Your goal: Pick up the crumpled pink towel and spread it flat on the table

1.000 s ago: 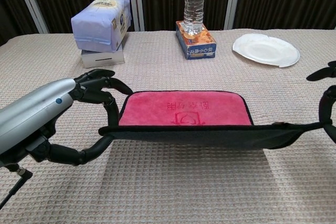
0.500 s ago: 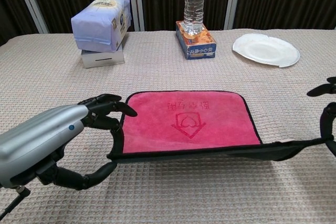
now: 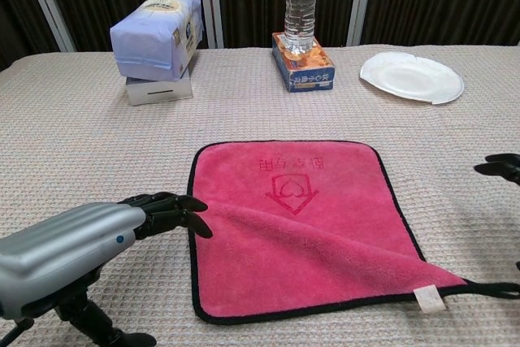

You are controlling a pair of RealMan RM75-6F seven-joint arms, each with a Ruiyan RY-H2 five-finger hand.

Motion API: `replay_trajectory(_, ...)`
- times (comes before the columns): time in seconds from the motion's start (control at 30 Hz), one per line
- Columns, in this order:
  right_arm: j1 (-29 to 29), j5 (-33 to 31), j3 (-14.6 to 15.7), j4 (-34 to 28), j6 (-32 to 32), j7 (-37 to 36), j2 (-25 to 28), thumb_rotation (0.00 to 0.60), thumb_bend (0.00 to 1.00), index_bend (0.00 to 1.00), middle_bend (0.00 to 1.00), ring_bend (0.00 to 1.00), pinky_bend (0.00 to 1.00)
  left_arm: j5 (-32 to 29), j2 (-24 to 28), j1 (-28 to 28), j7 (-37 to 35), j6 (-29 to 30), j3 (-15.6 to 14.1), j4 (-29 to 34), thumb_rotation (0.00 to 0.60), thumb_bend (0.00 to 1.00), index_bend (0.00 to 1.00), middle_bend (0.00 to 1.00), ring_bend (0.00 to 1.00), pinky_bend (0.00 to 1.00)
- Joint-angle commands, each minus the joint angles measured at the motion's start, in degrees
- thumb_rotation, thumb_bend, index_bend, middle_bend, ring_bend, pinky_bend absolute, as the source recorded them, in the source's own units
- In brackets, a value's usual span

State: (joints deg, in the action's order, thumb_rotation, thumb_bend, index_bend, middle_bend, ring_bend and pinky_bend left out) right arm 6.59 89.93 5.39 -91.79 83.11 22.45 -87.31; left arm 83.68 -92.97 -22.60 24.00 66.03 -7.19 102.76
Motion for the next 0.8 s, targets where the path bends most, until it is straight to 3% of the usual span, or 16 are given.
replay_trajectory(0.03,-0.28,0.01,-0.12,-0.72,0.24,-1.09,0.48,0.600,0.38,0.07,0.00,0.00,0.00,-0.70,1.02,-0.37,-0.25,-0.86,0.19,1.10,0.600,0.10,0.18,0.05,0.00,0.00)
replay_trajectory(0.13,-0.51,0.94,-0.19,-1.32,1.12,-2.43,1.10,0.600,0.39,0.07,0.00,0.00,0.00,-0.78,1.88,-0.84,-0.12,-1.80,0.15,1.81,0.600,0.14,0.18,0.06,0.00,0.00)
replay_trajectory(0.33,-0.78,3.72,0.18,-1.16,2.59,-4.26,1.51,0.600,0.39,0.07,0.00,0.00,0.00,-1.26,4.03,-3.21,2.96,-5.78,0.02,4.03,0.600,0.55,0.19,0.08,0.00,0.00)
replay_trajectory(0.43,-0.92,3.85,0.05,-1.16,2.72,-5.31,1.56,0.600,0.38,0.07,0.00,0.00,0.00,-2.42,4.95,-4.28,5.81,-7.64,-0.05,5.53,0.600,0.66,0.19,0.10,0.00,0.02)
replay_trajectory(0.67,-1.17,4.08,-0.13,-1.52,2.95,-7.77,2.42,0.600,0.38,0.07,0.00,0.00,0.00,-3.82,4.95,-5.55,12.74,-9.41,-0.57,6.69,0.600,0.77,0.19,0.13,0.00,0.03)
replay_trajectory(0.8,-1.27,4.13,-0.27,-1.96,2.93,-8.43,2.97,0.600,0.38,0.07,0.00,0.00,0.00,-6.08,4.24,-6.11,17.71,-10.31,-0.79,6.69,0.600,0.77,0.20,0.13,0.00,0.03)
